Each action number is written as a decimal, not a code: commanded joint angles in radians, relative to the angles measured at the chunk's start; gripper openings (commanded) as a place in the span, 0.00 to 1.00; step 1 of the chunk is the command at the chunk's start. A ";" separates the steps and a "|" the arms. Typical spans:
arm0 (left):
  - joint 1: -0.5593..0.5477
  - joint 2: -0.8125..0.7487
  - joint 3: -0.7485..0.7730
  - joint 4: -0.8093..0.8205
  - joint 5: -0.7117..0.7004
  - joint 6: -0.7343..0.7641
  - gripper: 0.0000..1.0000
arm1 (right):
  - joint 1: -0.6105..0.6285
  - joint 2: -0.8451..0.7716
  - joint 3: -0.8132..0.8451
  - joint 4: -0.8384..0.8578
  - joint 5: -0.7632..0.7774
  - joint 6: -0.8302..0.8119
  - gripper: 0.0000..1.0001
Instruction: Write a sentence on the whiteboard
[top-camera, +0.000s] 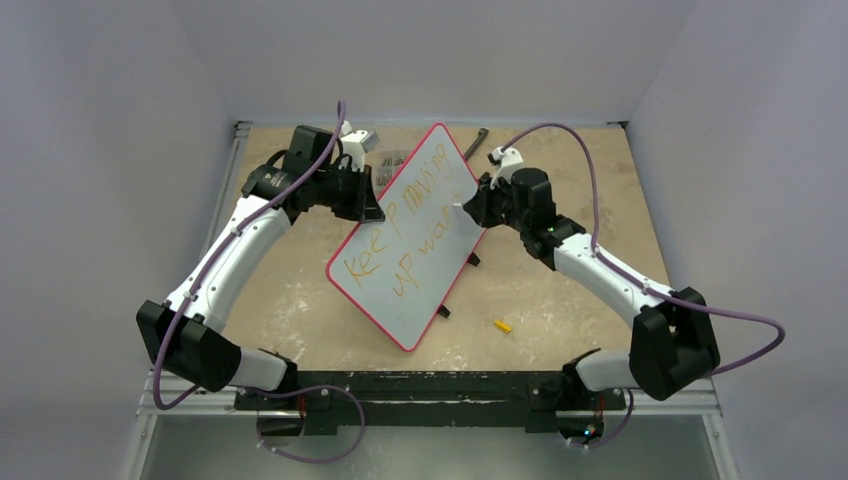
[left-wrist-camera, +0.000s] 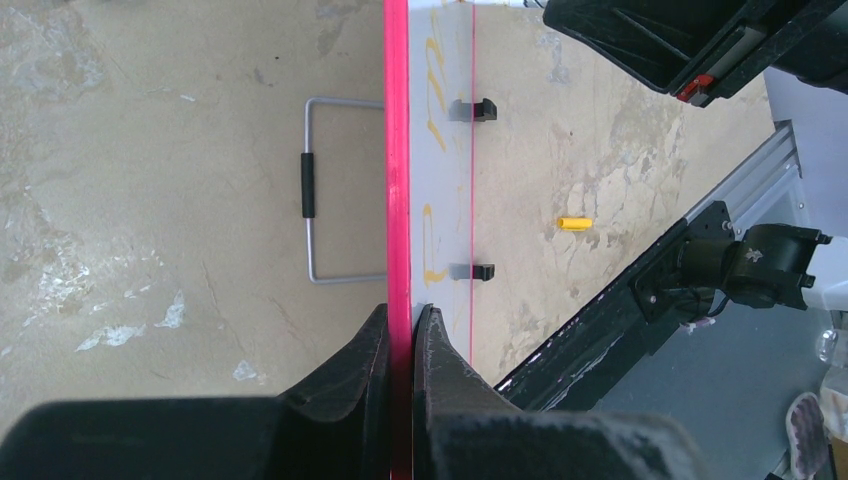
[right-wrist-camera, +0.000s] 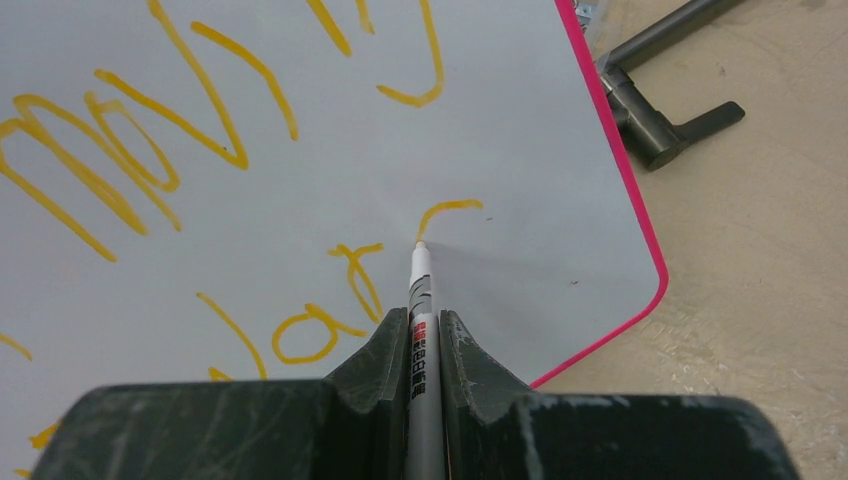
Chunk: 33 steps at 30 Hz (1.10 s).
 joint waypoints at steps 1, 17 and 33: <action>-0.002 -0.022 -0.011 0.003 -0.128 0.108 0.00 | 0.006 -0.024 -0.022 0.026 -0.027 0.005 0.00; -0.002 -0.030 -0.014 0.006 -0.116 0.106 0.00 | 0.005 0.004 -0.036 0.011 0.026 -0.002 0.00; -0.003 -0.033 -0.015 0.004 -0.113 0.106 0.00 | 0.005 0.086 0.115 -0.011 0.060 -0.023 0.00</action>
